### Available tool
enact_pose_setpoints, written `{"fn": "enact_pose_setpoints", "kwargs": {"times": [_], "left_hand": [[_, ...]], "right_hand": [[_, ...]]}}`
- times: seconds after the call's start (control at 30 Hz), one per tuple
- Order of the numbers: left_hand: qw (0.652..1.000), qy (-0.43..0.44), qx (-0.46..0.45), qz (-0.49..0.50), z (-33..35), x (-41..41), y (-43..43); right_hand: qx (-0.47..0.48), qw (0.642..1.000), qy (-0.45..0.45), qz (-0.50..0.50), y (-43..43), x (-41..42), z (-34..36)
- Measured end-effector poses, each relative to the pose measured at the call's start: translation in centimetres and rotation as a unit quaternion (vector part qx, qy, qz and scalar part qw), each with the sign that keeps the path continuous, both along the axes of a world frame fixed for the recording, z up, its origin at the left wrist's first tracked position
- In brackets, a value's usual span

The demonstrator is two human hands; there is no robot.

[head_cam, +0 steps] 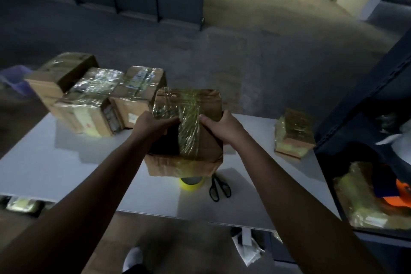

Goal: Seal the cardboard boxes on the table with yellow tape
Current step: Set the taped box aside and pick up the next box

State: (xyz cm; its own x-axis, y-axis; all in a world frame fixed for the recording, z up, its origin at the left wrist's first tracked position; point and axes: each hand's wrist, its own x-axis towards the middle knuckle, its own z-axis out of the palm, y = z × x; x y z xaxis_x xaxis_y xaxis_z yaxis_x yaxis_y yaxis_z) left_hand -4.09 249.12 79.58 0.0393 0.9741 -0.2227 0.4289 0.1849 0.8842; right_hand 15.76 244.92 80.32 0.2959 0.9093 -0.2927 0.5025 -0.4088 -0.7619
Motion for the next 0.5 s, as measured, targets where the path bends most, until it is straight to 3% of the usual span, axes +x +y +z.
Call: {"fn": "enact_pose_setpoints", "kwargs": {"times": [0.27, 0.5], "left_hand": [[0.999, 0.021, -0.035, 0.012, -4.8, -8.7, 3.6], [0.998, 0.014, -0.053, -0.036, -8.8, -13.5, 6.7]], "right_hand": [[-0.089, 0.991, -0.034, 0.091, 4.2, -8.0, -2.8], [-0.168, 0.981, -0.055, 0.075, 8.3, -12.6, -6.0]]}}
